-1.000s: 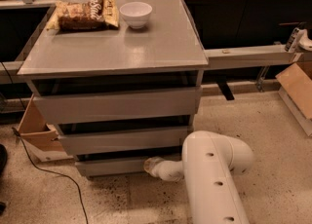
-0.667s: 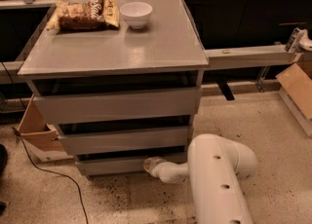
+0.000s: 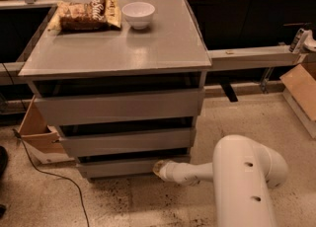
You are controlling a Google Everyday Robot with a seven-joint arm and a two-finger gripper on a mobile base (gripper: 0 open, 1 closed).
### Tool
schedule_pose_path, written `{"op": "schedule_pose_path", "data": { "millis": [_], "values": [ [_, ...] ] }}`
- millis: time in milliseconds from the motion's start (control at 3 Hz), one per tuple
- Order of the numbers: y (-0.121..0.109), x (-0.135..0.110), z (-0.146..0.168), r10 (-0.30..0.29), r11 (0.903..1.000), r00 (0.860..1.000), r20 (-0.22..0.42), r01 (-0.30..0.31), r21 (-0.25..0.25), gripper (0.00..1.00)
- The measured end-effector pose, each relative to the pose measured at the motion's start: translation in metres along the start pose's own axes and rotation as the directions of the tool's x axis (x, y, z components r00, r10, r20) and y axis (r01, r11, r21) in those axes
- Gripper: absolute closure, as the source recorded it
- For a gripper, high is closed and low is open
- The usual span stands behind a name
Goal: Close bottom drawer
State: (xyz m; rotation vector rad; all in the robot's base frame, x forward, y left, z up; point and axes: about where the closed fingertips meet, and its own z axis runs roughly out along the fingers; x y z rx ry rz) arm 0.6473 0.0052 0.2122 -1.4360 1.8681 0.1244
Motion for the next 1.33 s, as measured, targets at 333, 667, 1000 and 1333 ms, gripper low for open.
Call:
{"op": "schedule_pose_path", "data": {
  "millis": [333, 667, 1000, 1333],
  "values": [
    [-0.023, 0.000, -0.080, 0.085, 0.9943, 0.995, -0.047, -0.081, 0.069, 1.00],
    [-0.041, -0.006, -0.141, 0.136, 0.9827, 0.984, -0.111, -0.120, 0.141, 1.00],
    [-0.006, 0.003, -0.155, 0.142, 0.9876, 0.979, -0.143, -0.130, 0.088, 0.96],
    [-0.006, 0.003, -0.155, 0.142, 0.9876, 0.979, -0.143, -0.130, 0.088, 0.73]
  ]
}}
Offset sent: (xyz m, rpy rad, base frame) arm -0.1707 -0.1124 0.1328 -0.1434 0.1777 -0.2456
